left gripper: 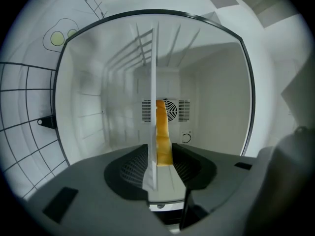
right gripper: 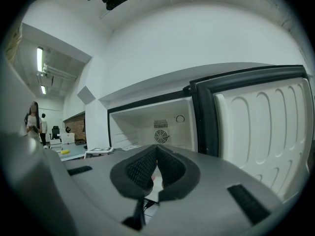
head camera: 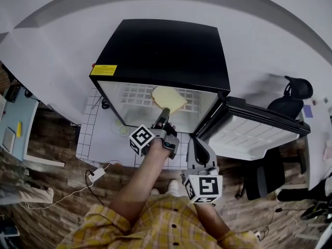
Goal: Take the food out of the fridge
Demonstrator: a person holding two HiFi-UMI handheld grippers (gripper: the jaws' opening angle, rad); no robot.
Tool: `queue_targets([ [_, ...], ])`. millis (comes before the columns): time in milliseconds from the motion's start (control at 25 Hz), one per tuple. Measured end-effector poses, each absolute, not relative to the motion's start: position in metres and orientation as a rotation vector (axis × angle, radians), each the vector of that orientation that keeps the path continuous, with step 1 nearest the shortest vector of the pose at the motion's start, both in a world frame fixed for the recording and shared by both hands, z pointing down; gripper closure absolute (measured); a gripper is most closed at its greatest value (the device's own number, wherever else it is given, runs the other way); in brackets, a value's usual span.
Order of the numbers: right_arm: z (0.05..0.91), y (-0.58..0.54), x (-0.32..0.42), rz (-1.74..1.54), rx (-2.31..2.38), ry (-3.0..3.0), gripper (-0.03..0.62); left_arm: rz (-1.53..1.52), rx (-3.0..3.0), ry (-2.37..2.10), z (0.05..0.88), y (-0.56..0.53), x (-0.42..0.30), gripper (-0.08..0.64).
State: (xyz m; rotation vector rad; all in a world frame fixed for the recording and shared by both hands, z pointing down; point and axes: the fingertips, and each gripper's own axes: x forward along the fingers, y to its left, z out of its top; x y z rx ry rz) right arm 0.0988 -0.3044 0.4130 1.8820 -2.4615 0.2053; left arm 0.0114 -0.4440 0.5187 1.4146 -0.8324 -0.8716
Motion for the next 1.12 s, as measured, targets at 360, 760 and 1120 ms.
queue_targets([
  [360,0.414,-0.308,0.101,0.195,1.877,-2.452,0.586,-0.907,1.425,-0.811,0.514,-0.447,0.011,0.468],
  [760,0.413,-0.307,0.104,0.204,1.891,-2.455,0.586,-0.773,1.718,-0.928,0.484,-0.43,0.005,0.472],
  [1120,0.414,-0.308,0.101,0.227,1.887,-2.461,0.585,-0.313,2.28,-1.326,0.458,-0.394,0.01,0.474],
])
